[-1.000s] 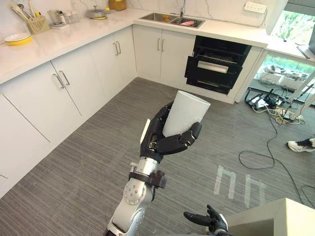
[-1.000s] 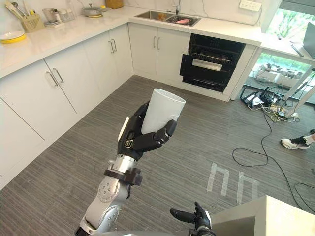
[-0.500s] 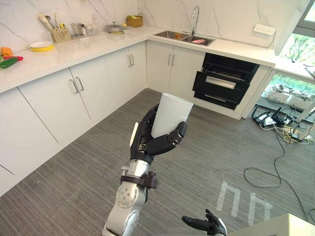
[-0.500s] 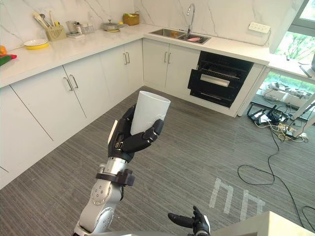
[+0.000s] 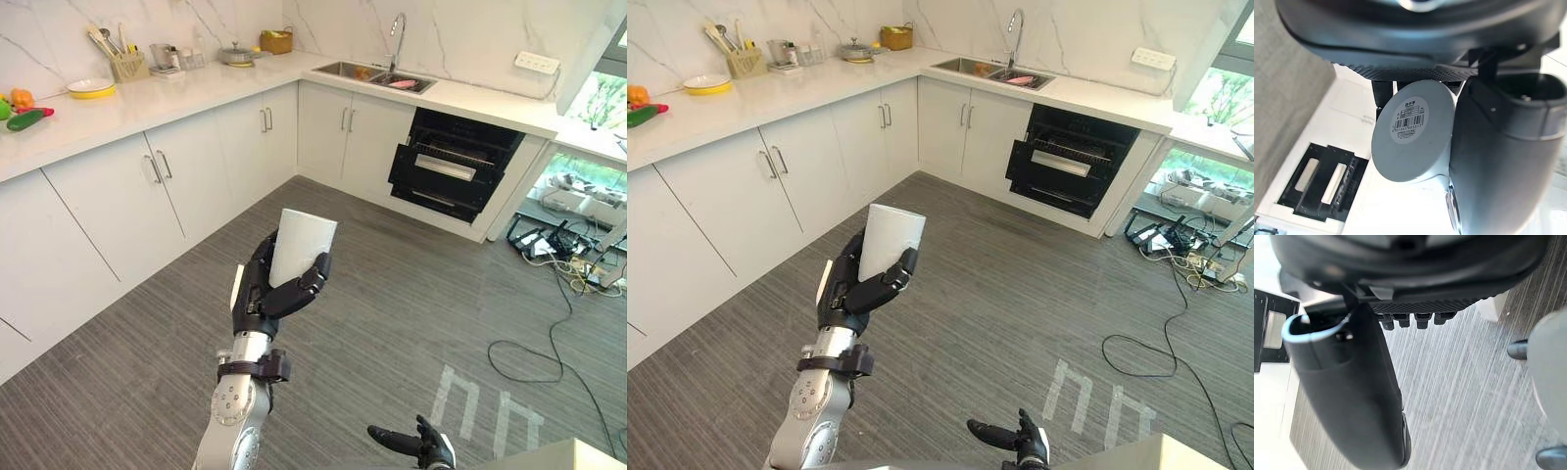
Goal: Walk over to the sink, pick up the cup, carry it to the dishwasher, place the cup inside the dishwasher, then close the dishwasher door
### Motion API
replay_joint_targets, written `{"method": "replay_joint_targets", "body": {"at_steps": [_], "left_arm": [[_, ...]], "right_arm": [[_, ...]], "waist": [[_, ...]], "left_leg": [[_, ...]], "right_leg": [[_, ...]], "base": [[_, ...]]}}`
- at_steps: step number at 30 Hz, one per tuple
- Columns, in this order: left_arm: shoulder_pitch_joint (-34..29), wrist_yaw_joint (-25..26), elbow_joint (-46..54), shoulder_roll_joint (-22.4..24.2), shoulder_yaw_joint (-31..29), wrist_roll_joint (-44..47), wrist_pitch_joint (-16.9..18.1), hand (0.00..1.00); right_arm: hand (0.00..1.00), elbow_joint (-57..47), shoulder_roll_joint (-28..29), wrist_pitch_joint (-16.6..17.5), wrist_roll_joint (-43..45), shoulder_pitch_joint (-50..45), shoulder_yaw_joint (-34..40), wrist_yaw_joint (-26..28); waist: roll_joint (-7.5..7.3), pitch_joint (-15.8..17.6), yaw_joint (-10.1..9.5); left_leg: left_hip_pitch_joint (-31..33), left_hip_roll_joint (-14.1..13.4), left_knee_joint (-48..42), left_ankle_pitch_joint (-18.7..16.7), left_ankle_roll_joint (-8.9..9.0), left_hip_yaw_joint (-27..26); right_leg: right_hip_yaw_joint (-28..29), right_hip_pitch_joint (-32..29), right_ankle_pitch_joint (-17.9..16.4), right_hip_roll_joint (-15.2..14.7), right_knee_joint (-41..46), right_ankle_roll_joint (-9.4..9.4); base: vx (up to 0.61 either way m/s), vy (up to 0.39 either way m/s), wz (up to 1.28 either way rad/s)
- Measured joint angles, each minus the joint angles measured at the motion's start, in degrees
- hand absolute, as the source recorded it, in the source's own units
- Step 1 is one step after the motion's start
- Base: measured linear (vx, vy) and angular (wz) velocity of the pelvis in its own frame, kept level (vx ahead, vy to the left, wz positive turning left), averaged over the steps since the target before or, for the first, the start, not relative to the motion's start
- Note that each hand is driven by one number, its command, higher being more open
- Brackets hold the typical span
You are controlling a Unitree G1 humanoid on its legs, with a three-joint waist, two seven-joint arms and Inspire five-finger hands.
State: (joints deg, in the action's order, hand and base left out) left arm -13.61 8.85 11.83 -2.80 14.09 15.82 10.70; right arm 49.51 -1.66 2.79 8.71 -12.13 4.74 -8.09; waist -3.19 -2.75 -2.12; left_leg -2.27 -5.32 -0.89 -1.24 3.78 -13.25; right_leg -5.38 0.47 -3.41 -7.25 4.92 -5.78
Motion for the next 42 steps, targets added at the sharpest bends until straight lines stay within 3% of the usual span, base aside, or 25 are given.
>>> {"method": "replay_joint_targets", "body": {"at_steps": [7, 10, 12, 14, 16, 18, 20, 21, 22, 23, 24, 25, 26, 27, 28, 30, 32, 34, 35, 36, 37, 38, 40, 42], "left_arm": [[-0.09, 0.99, -0.22, -0.33, -0.35, -0.01, 0.04, 0.0], [-0.52, 1.03, 1.23, -0.55, 0.01, -0.02, -0.29, 0.0], [-1.07, 1.05, 4.9, -0.52, 0.03, -0.04, -0.45, 0.0], [-1.14, 1.19, 8.36, -0.66, -0.14, -0.07, -0.42, 0.0], [-1.08, 1.27, 10.71, -0.62, -0.19, -0.07, 0.18, 0.0], [-0.7, 1.27, 11.81, -0.61, 0.06, -0.07, 2.02, 0.0], [0.48, 1.32, 11.43, -0.63, 0.1, -0.06, 2.35, 0.0], [1.25, 1.32, 10.71, -0.61, 0.35, -0.06, 2.44, 0.0], [1.66, 1.32, 9.81, -0.45, 0.57, -0.06, 2.47, 0.0], [1.57, 1.6, 7.34, 1.05, 1.6, -0.02, 1.59, 0.0], [1.47, 1.81, 6.44, 1.7, 1.96, -0.03, 1.1, 0.0], [1.5, 1.85, 5.73, 2.34, 2.17, -0.03, 0.8, 0.0], [1.2, 1.85, 4.7, 3.65, 2.31, 0.0, 0.02, 0.0], [0.75, 1.79, 4.19, 4.24, 2.54, 0.02, -0.09, 0.0], [0.63, 1.6, 4.32, 4.28, 2.66, 0.02, -0.07, 0.0], [0.55, 0.58, 6.61, 4.2, 2.44, 0.04, 0.17, 0.0], [0.48, -0.09, 8.2, 3.86, 1.86, 0.3, 0.33, 0.0], [0.47, -0.34, 8.49, 3.83, 1.46, 0.91, 0.36, 0.0], [0.49, -0.35, 8.46, 3.82, 0.73, 1.13, 0.39, 0.0], [0.49, -0.36, 8.48, 4.01, 0.22, 1.14, 0.45, 0.0], [0.65, -0.43, 8.17, 3.8, 0.12, 1.14, 0.76, 0.0], [1.38, 0.03, 6.84, 2.61, -0.73, 1.14, 0.68, 0.0], [1.87, 0.32, 6.38, 2.35, -1.19, 1.15, 0.66, 0.0], [1.27, 0.86, 6.31, 1.16, -1.22, 1.14, 0.45, 0.0]], "right_arm": [[1.0, 1.43, -0.63, 0.0, -1.4, 2.32, 0.07, -0.48], [1.0, 1.07, -0.74, -0.12, -2.29, 2.63, 0.18, -0.75], [1.0, -0.65, -0.51, -0.76, -3.66, 2.29, 0.51, -0.83], [1.0, -1.28, 0.48, -1.15, -3.83, 2.19, 0.55, -0.82], [1.0, -2.68, 0.89, -1.54, -4.24, 1.89, 0.73, -0.54], [1.0, -4.82, 1.6, -1.5, -4.4, 2.0, 0.79, -0.63], [1.0, -5.83, 2.01, -1.4, -4.4, 2.57, 0.51, -0.57], [1.0, -5.84, 1.89, -1.34, -4.4, 2.67, 0.49, -0.61], [1.0, -5.71, 1.53, -1.33, -4.38, 2.64, 0.48, -0.68], [1.0, -5.42, -0.17, -1.66, -4.38, 2.7, 0.19, -0.8], [1.0, -5.52, -0.9, -1.65, -4.37, 2.78, -0.39, -0.89], [1.0, -5.52, -1.24, -1.69, -4.37, 2.83, -0.57, -0.91], [1.0, -5.61, -1.21, -1.68, -4.35, 2.52, -0.77, -0.8], [1.0, -6.12, -1.07, -1.58, -4.26, 1.74, -1.43, -0.92], [1.0, -6.68, -1.07, -1.47, -4.21, 1.25, -1.84, -0.99], [1.0, -9.79, -1.04, -0.86, -3.61, 0.98, -1.88, -1.24], [1.0, -11.15, -0.98, -0.3, -3.56, 1.54, -2.26, -1.41], [1.0, -11.65, -1.12, -0.11, -3.35, 1.79, -2.21, -1.79], [1.0, -11.59, -1.41, 0.02, -3.35, 2.05, -2.19, -1.88], [1.0, -11.61, -2.39, 0.16, -3.36, 1.99, -2.19, -1.94], [1.0, -10.3, -2.47, 0.36, -3.41, 2.66, -2.08, -1.95], [1.0, -8.07, -1.56, -0.11, -3.34, 3.4, -2.66, -2.01], [1.0, -6.83, -0.88, -0.09, -3.37, 4.07, -2.86, -1.92], [1.0, -6.87, -0.49, -0.25, -3.42, 4.02, -2.83, -1.93]], "waist": [[0.31, 1.55, -0.03], [-0.54, 3.88, 0.09], [-0.18, 5.8, 0.23], [-0.75, 7.51, 0.18], [-0.44, 7.33, 0.6], [-0.45, 7.32, 0.72], [-0.39, 6.91, 1.64], [-0.7, 6.71, 1.95], [-0.71, 6.53, 2.28], [2.62, 5.16, 2.13], [3.82, 4.69, 2.54], [4.28, 4.71, 2.96], [4.39, 5.02, 3.19], [4.15, 5.35, 2.98], [4.14, 5.37, 2.62], [5.23, 5.27, 0.33], [5.09, 5.4, -0.62], [5.0, 5.49, -1.47], [4.67, 5.66, -1.66], [5.42, 5.39, -1.57], [5.57, 5.56, -1.6], [2.34, 5.77, -0.34], [0.85, 6.46, -0.03], [0.82, 6.48, -0.74]], "left_leg": [[4.34, -1.01, -9.26, -6.3, -0.47, -1.73], [4.53, -0.6, -14.75, -11.41, -1.13, -2.83], [3.92, -0.32, -18.0, -13.98, -1.9, -3.08], [1.07, 0.83, -18.64, -15.96, -3.7, -2.65], [-0.09, 0.53, -19.43, -18.0, -3.93, -1.36], [-1.36, 0.32, -18.87, -18.99, -3.36, -0.3], [-3.06, 0.13, -16.41, -19.09, -1.01, 1.34], [-4.06, 0.64, -15.31, -19.4, -0.16, 2.28], [-5.0, 0.72, -14.78, -19.61, 0.28, 3.08], [-6.67, -1.42, -13.25, -19.23, 2.02, 3.59], [-6.73, -2.24, -14.06, -17.95, 3.54, 4.23], [-6.61, -2.56, -15.77, -16.67, 3.63, 4.77], [-4.92, -3.22, -24.0, -12.86, 3.52, 5.11], [-0.12, -5.12, -38.59, -7.49, 2.72, 5.31], [2.62, -6.62, -45.67, -7.06, 2.56, 5.26], [12.7, -11.73, -62.93, -9.24, 0.52, 2.73], [19.14, -13.69, -64.18, -11.99, -0.84, 1.06], [23.8, -13.37, -58.11, -14.13, -1.44, -0.17], [24.73, -10.95, -47.67, -14.06, -1.64, -0.82], [24.05, -8.14, -31.89, -9.63, -2.11, -0.13], [23.35, -6.86, -30.23, -5.77, -1.25, 0.79], [22.29, -3.44, -28.23, -5.31, -2.28, -0.41], [23.59, -1.99, -29.82, -7.0, -3.25, -0.17], [24.21, -2.69, -34.26, -10.63, -3.47, -0.11]], "right_leg": [[2.65, -2.36, -0.67, -0.08, 1.41, -0.3], [4.04, -5.1, -5.63, -2.2, 10.83, -1.43], [4.44, -11.37, -6.57, -3.5, 26.59, -1.03], [4.43, -15.51, -6.48, -5.16, 38.36, -0.03], [2.26, -17.89, -9.32, -5.31, 42.45, 0.49], [-0.93, -20.89, -10.45, -4.16, 41.03, 0.73], [-2.66, -23.47, -10.14, -0.99, 33.33, 1.48], [-2.83, -23.94, -9.09, 0.33, 29.49, 2.38], [-2.21, -23.85, -6.95, 0.83, 29.65, 5.28], [-5.02, -22.55, -9.24, 1.39, 30.77, 5.96], [-6.42, -21.16, -10.03, 1.61, 30.29, 6.77], [-7.23, -19.67, -10.25, 1.67, 29.8, 7.03], [-8.09, -15.46, -10.33, 1.98, 28.37, 7.18], [-8.3, -9.56, -10.33, 2.44, 24.23, 7.23], [-8.28, -6.5, -10.34, 3.0, 21.36, 7.24], [-7.03, 2.54, -10.37, 5.55, 12.18, 7.28], [-5.64, 6.45, -10.37, 5.76, 8.2, 7.28], [-4.95, 9.16, -10.59, 4.64, 6.01, 6.89], [-4.58, 10.24, -11.69, 2.8, 5.94, 5.02], [-3.83, 10.98, -13.53, 1.88, 6.01, 2.12], [-2.58, 11.57, -15.06, 1.29, 6.03, 0.54], [-0.5, 12.14, -15.36, -1.01, 4.37, 1.11], [0.64, 11.27, -13.97, -1.68, 3.12, 0.69], [3.4, 11.69, -13.33, -1.85, 3.68, 0.15]], "base": [[0.02, 0.027, -0.19], [0.03, 0.097, -0.17], [0.06, 0.113, -0.02], [0.13, 0.122, 0.16], [0.23, 0.08, 0.32], [0.29, 0.02, 0.33], [0.41, -0.063, 0.47], [0.33, -0.076, 0.57], [0.53, -0.094, 0.46], [0.58, -0.076, 0.38], [0.7, -0.098, 0.35], [0.57, -0.099, 0.45], [0.57, -0.147, 0.47], [0.55, -0.131, 0.34], [0.52, -0.107, -0.02], [0.48, -0.046, -0.4], [0.44, 0.052, -0.42], [0.35, 0.147, -0.4], [0.36, 0.293, -0.38], [0.42, 0.351, -0.37], [0.43, 0.355, 0.02], [0.27, 0.194, 0.19], [0.3, 0.193, 0.21], [0.3, 0.203, -0.31]]}}
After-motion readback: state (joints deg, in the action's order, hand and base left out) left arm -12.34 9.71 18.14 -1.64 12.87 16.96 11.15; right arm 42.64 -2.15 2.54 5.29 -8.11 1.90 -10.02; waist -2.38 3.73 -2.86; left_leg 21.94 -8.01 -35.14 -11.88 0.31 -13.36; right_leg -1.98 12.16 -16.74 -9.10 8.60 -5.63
